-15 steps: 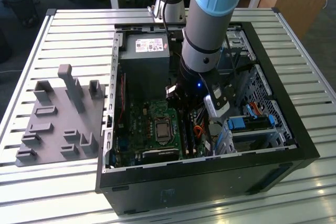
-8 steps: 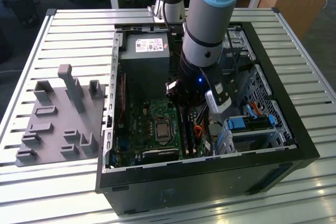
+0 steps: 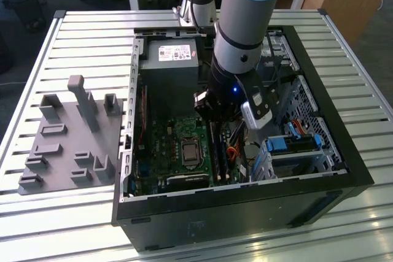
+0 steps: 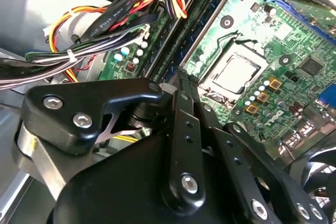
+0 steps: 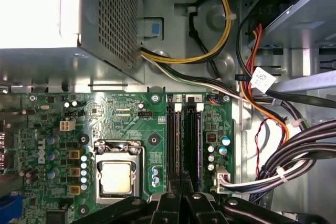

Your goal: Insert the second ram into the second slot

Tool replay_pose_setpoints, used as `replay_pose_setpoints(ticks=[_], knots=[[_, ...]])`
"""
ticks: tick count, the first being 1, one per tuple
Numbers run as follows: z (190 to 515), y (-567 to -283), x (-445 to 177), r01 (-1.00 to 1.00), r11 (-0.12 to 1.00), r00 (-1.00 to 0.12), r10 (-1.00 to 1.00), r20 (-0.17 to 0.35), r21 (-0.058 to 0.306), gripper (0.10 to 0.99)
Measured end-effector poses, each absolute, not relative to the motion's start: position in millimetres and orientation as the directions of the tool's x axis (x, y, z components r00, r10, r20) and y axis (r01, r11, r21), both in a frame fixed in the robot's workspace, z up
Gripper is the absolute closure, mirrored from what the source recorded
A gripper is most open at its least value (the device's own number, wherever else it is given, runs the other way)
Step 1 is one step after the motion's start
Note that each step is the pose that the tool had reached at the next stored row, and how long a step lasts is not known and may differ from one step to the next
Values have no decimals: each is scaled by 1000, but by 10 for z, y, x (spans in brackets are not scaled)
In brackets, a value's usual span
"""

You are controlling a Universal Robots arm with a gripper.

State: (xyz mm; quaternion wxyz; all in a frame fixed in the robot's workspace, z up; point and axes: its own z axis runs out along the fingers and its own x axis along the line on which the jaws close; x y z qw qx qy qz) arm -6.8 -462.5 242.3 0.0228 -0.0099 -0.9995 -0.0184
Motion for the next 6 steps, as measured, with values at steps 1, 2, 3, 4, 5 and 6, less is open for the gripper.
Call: replay_pose_setpoints(ticks=[1, 2, 3, 4, 5, 6], knots=[[2423, -4625, -68, 21, 999, -999, 19, 46, 37, 965], [2424, -4626, -68, 21, 999, -999, 19, 46, 37, 965], [2424, -4626, -68, 21, 999, -999, 19, 46, 37, 965], [2424, -4626, -68, 21, 999, -999, 19, 46, 37, 965], [2424, -4626, -68, 21, 999, -999, 19, 46, 37, 965], [2424, -4626, -68, 21, 999, -999, 19, 46, 37, 965]])
